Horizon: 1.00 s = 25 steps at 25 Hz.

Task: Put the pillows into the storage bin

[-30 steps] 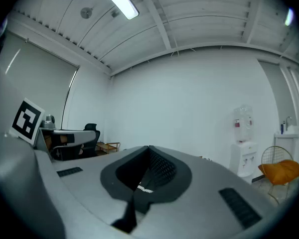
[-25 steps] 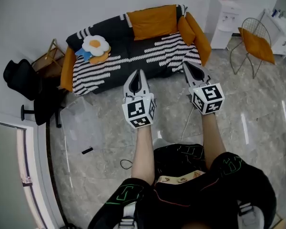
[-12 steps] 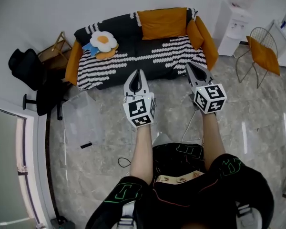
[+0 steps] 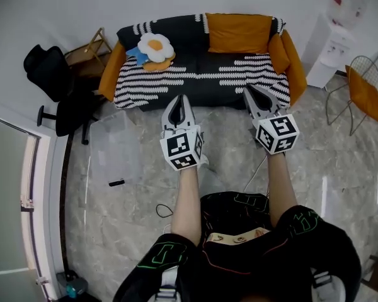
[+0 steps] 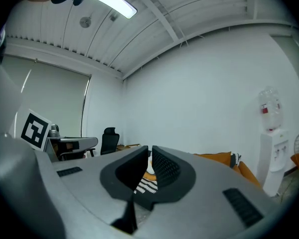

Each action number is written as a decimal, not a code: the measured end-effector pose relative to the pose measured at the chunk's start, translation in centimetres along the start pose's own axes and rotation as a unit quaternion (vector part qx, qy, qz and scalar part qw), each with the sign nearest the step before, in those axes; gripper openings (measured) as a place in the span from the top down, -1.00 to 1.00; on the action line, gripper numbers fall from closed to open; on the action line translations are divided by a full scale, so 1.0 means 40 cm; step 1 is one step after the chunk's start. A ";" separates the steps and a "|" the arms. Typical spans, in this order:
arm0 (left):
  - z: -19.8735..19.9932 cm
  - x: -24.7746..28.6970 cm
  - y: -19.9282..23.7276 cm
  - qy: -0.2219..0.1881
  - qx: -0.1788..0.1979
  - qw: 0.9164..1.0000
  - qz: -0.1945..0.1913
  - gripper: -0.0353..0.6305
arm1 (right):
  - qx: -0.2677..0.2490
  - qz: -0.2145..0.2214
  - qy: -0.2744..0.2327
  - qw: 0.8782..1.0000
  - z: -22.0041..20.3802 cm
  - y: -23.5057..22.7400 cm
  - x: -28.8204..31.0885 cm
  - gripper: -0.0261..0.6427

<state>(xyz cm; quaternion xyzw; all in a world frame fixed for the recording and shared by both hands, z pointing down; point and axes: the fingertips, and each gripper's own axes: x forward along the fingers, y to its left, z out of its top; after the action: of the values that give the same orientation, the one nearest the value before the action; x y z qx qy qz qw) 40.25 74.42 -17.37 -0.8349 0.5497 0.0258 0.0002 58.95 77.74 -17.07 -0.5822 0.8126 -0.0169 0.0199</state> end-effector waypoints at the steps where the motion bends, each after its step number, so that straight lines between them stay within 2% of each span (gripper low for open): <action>1: -0.007 0.011 0.012 0.003 -0.001 1.000 0.003 0.85 | 0.002 0.003 0.000 1.000 -0.003 -0.001 0.017 0.90; 11: -0.093 0.190 0.162 0.038 -0.012 0.999 0.022 0.70 | 0.026 0.029 0.014 0.999 -0.066 -0.020 0.271 0.78; 18: -0.164 0.337 0.380 0.069 -0.036 0.995 0.059 0.62 | 0.038 0.061 0.049 0.996 -0.130 0.019 0.555 0.69; 25: -0.206 0.502 0.576 0.086 -0.061 0.993 0.060 0.44 | 0.039 0.087 0.061 0.994 -0.153 0.071 0.832 0.58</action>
<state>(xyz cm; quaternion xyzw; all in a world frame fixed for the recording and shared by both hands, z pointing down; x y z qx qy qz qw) 27.37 46.62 -9.38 -0.7978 0.5944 -0.0129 -0.1000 45.25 47.16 -11.51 -0.5062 0.8585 -0.0823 -0.0057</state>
